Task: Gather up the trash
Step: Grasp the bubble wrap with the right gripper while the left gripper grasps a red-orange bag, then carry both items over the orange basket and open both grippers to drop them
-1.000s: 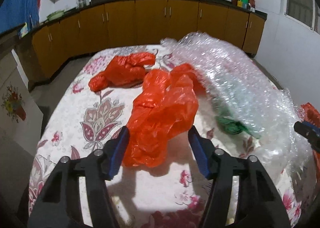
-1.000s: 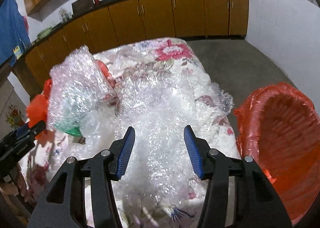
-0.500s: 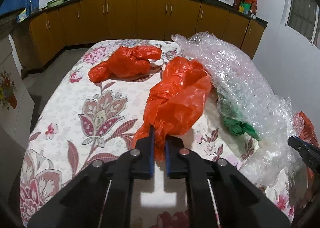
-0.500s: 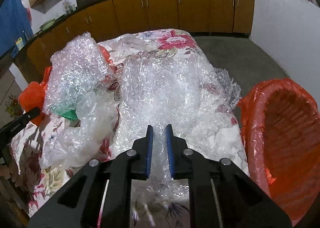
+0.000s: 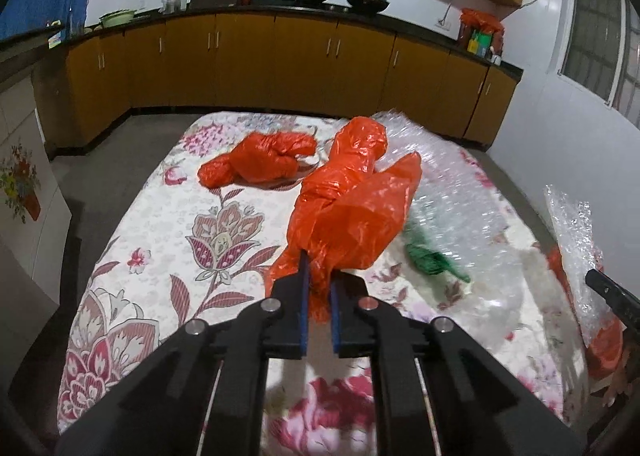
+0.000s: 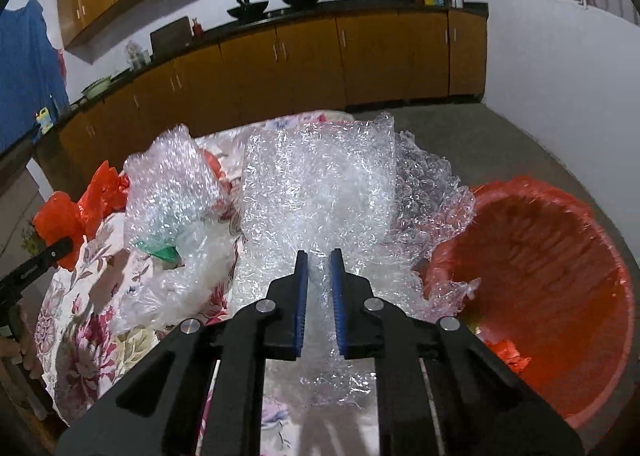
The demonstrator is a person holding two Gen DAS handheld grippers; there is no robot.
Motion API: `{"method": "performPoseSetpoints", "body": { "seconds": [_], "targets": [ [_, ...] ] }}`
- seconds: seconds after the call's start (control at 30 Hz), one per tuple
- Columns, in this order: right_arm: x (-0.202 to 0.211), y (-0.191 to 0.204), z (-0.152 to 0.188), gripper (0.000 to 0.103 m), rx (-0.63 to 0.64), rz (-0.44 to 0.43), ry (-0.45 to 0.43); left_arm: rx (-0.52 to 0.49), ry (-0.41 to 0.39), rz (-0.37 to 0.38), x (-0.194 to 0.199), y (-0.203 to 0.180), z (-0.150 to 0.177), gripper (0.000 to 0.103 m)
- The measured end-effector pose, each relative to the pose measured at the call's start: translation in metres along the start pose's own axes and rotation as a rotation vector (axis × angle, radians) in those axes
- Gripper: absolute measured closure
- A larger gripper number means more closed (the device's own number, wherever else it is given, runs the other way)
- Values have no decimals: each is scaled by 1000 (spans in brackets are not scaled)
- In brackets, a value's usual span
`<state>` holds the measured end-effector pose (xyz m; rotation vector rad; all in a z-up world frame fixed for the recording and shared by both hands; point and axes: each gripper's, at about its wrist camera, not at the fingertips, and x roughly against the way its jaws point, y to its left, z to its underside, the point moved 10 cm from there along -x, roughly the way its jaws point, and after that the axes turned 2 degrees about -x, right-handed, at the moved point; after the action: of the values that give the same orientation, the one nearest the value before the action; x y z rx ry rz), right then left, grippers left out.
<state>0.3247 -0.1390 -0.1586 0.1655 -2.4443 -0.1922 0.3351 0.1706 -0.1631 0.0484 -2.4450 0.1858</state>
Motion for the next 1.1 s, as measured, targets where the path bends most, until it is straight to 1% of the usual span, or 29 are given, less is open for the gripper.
{"method": "performPoseSetpoints", "body": {
  "seconds": [0.27,0.63,0.87,1.1],
  "targets": [
    [22,-7,-6,91,-1,6,-46,-29,-31,56,25,-30,-8,94],
    [48,-27,-15,91,-20,42,-107,-111,-43,155,39,-85,-7,94],
    [59,-53,-12,91,-43,91,-121,-164,-27,226,37,-128,2,94],
    [67,-89,-4,91,-97,148,-123,-199,3,296,33,-172,16,94]
  ]
}}
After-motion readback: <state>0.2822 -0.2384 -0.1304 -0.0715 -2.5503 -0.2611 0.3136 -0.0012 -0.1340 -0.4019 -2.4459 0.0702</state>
